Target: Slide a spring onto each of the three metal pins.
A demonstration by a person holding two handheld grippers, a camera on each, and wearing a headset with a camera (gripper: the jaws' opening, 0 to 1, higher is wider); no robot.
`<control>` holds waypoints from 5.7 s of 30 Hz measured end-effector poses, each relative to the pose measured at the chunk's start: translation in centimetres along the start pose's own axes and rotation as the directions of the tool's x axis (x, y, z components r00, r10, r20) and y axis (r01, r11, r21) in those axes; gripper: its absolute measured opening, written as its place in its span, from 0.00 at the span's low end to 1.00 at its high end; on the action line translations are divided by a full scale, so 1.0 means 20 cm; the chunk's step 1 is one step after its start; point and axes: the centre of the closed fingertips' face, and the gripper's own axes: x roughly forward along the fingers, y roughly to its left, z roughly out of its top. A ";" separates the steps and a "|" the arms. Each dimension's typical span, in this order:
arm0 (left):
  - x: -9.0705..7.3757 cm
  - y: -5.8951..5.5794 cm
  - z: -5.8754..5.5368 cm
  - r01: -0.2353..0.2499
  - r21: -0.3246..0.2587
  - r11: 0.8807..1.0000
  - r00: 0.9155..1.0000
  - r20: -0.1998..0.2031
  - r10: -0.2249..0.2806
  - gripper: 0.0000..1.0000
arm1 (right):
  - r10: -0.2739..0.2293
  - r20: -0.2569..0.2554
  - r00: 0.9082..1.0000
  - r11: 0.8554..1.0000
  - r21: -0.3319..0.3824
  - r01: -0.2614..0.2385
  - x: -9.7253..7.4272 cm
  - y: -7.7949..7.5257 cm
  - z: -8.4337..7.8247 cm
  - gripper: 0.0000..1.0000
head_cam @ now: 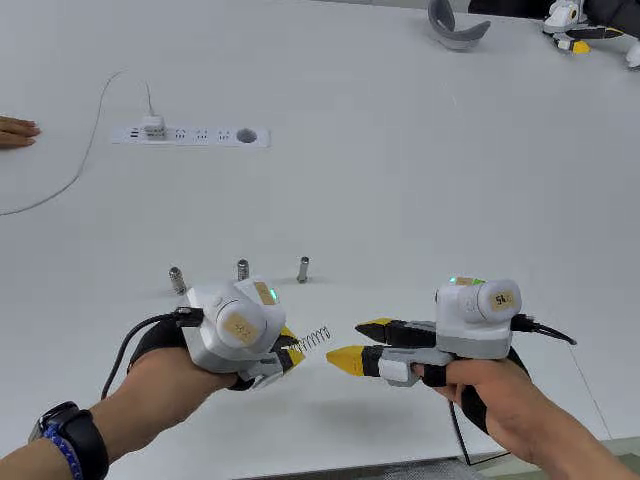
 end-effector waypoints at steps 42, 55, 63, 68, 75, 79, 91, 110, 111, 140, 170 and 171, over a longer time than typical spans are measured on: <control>0.00 -0.14 0.11 0.117 0.143 0.983 0.992 0.030 -0.122 0.10 | 0.163 -0.055 0.985 0.986 0.024 -0.162 -0.04 0.16 0.00 0.17; 0.02 -0.21 0.20 0.173 0.149 0.974 0.978 0.093 -0.188 0.10 | 0.139 -0.272 0.952 0.947 -0.244 -0.208 -0.11 0.18 0.00 0.14; 0.01 -0.23 0.24 0.197 0.150 0.969 0.969 0.117 -0.215 0.09 | 0.101 -0.407 0.908 0.869 -0.408 -0.279 -0.14 0.20 -0.02 0.13; -0.02 -0.24 0.26 0.208 0.143 0.968 0.962 0.149 -0.229 0.09 | 0.114 -0.419 0.901 0.849 -0.430 -0.308 -0.13 0.23 -0.01 0.13; -0.04 -0.24 0.25 0.220 0.133 0.966 0.954 0.176 -0.242 0.10 | 0.129 -0.436 0.891 0.822 -0.455 -0.341 -0.13 0.25 -0.02 0.12; -0.04 -0.25 0.24 0.225 0.128 0.966 0.952 0.184 -0.246 0.10 | 0.123 -0.457 0.881 0.822 -0.450 -0.348 -0.12 0.26 -0.03 0.12; -0.03 -0.24 0.15 0.203 0.085 0.975 0.961 0.171 -0.215 0.11 | 0.111 -0.464 0.879 0.847 -0.418 -0.327 -0.09 0.26 -0.06 0.12; -0.12 -0.02 -0.04 0.067 -0.105 0.992 0.982 0.183 -0.047 0.21 | 0.040 -0.442 0.896 0.870 -0.426 -0.249 -0.05 0.14 -0.02 0.12; -0.12 0.00 -0.05 0.049 -0.114 0.992 0.983 0.180 -0.028 0.21 | 0.040 -0.442 0.896 0.874 -0.420 -0.246 -0.05 0.13 -0.01 0.12; -0.28 0.30 -0.26 -0.150 -0.299 0.942 0.968 0.151 0.202 0.36 | -0.072 -0.462 0.884 0.877 -0.451 -0.165 0.04 -0.12 0.09 0.12; -0.41 0.38 -0.38 -0.249 -0.408 0.879 0.938 0.125 0.323 0.56 | -0.177 -0.519 0.836 0.819 -0.549 -0.167 0.23 -0.32 0.29 0.13; -0.42 0.38 -0.38 -0.251 -0.409 0.877 0.937 0.125 0.326 0.57 | -0.181 -0.523 0.833 0.817 -0.551 -0.169 0.24 -0.33 0.29 0.13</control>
